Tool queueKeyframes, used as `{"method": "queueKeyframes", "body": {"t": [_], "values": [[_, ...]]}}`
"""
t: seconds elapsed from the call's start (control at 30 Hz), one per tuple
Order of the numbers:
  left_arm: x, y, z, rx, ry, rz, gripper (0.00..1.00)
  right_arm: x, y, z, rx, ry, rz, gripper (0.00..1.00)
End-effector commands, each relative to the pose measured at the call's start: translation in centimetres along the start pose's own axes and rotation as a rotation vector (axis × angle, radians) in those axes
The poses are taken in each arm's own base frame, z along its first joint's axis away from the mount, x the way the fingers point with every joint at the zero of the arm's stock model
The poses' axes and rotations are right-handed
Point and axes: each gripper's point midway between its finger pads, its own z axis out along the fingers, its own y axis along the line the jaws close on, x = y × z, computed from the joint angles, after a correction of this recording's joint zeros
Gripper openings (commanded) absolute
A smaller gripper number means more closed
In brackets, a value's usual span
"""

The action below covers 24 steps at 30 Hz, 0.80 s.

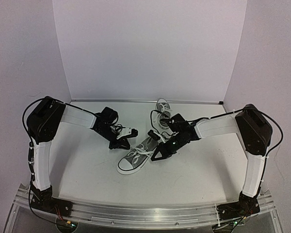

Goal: Tie the shoes

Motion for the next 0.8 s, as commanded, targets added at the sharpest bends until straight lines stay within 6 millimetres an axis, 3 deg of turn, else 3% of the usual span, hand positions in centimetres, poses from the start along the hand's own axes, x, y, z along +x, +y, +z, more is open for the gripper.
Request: {"method": "queueKeyframes", "body": {"t": [0.0,0.07,0.27,0.53,0.67,0.77], "values": [[-1.0,0.7,-0.5,-0.019,-0.026,0.022,0.07,-1.8,1.1,-1.5,0.001,-0.051,-0.034,0.0],[-1.3,1.6,-0.9,-0.075,-0.031,0.006,0.0,-1.8,1.1,-1.5,0.001,-0.052,-0.033,0.0],[-1.3,6.8,-4.4,-0.385,0.013,-0.125,0.0,-1.1,0.8,-2.5,0.017,-0.06,-0.007,0.0],[1.2,13.6,-12.6,-0.703,-0.027,-0.593,0.0,1.6,-1.6,-4.7,0.103,-0.067,0.092,0.0],[4.0,14.6,-15.0,-0.814,0.043,-0.776,0.0,3.0,-3.7,-6.3,0.156,-0.081,0.181,0.0],[3.8,12.5,-13.5,-0.709,0.024,-0.822,0.0,3.7,-4.8,-7.1,0.191,-0.089,0.226,0.0]]}}
